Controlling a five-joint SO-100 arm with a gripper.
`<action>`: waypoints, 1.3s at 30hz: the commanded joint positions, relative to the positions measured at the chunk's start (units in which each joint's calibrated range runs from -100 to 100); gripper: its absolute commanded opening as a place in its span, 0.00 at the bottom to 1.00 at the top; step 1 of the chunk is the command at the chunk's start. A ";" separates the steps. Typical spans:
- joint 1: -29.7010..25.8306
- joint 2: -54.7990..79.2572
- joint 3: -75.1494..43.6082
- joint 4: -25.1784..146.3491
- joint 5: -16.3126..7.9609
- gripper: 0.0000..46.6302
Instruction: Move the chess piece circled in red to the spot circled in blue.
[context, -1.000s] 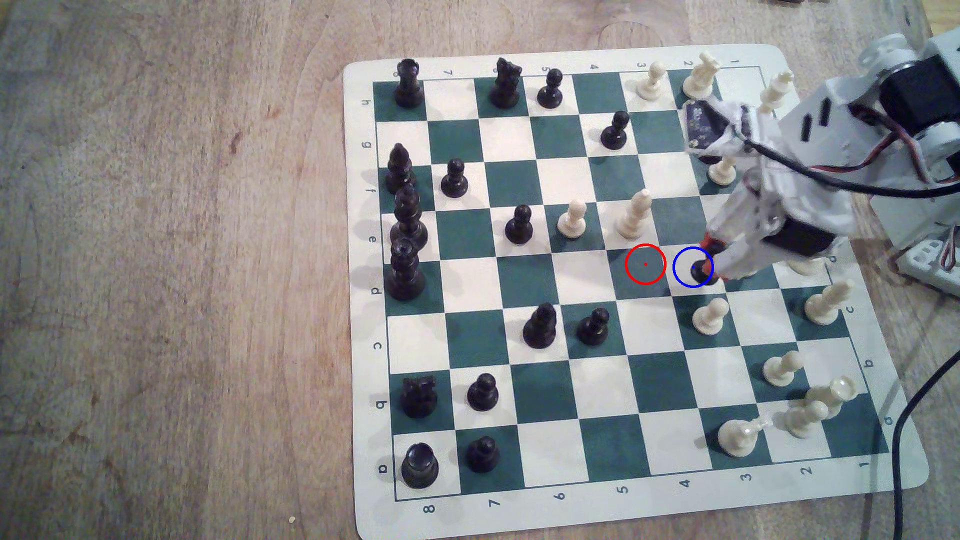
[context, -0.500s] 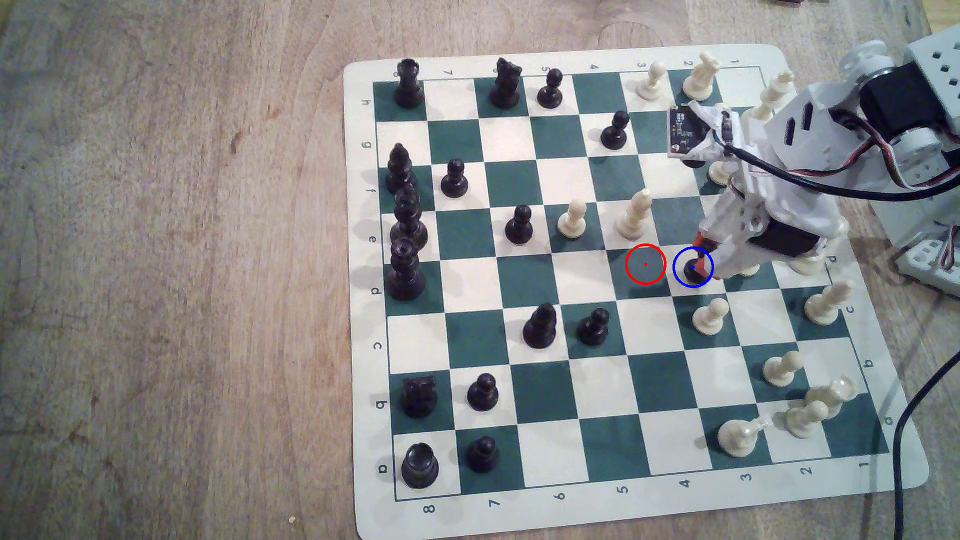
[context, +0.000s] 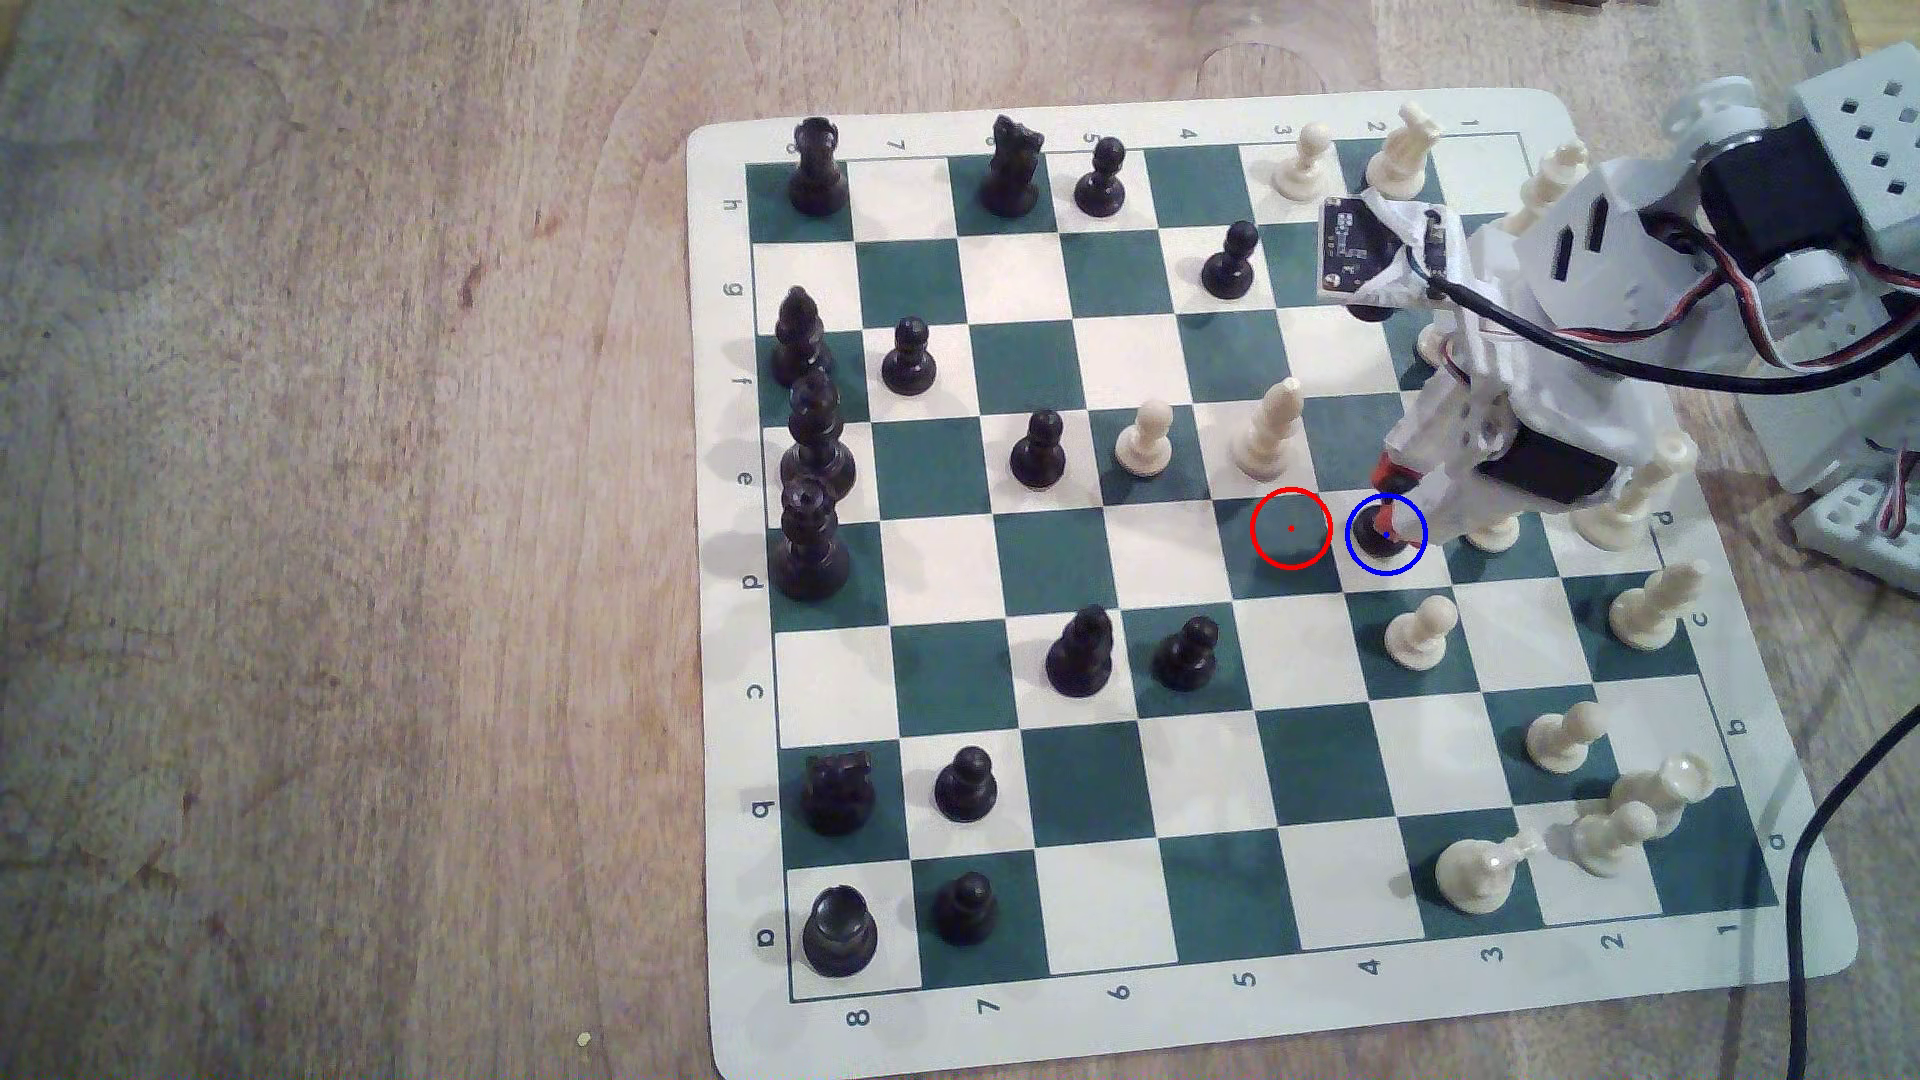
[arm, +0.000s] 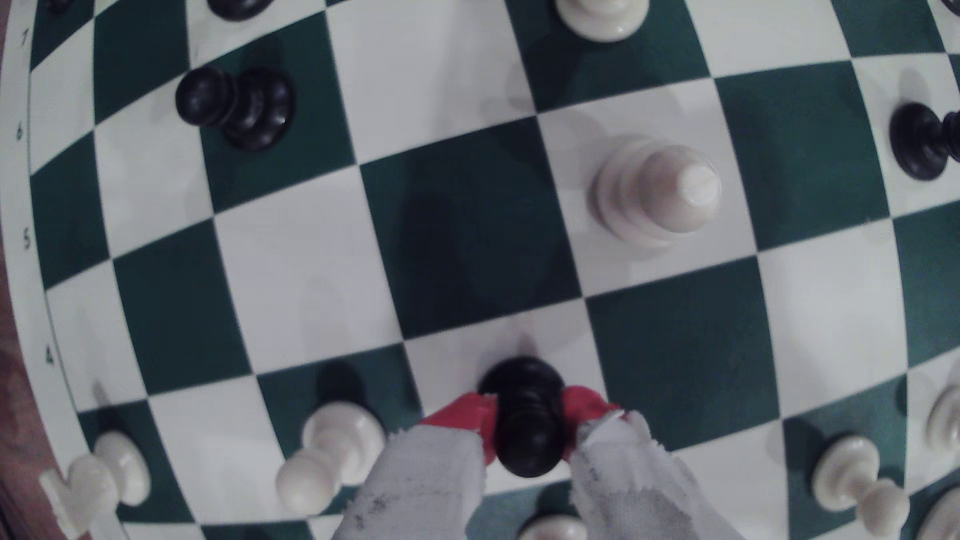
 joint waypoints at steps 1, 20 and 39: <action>-0.20 -2.46 0.33 -0.52 0.24 0.38; -0.91 -12.98 -0.21 8.90 1.32 0.38; 1.44 -46.09 2.33 36.67 4.15 0.44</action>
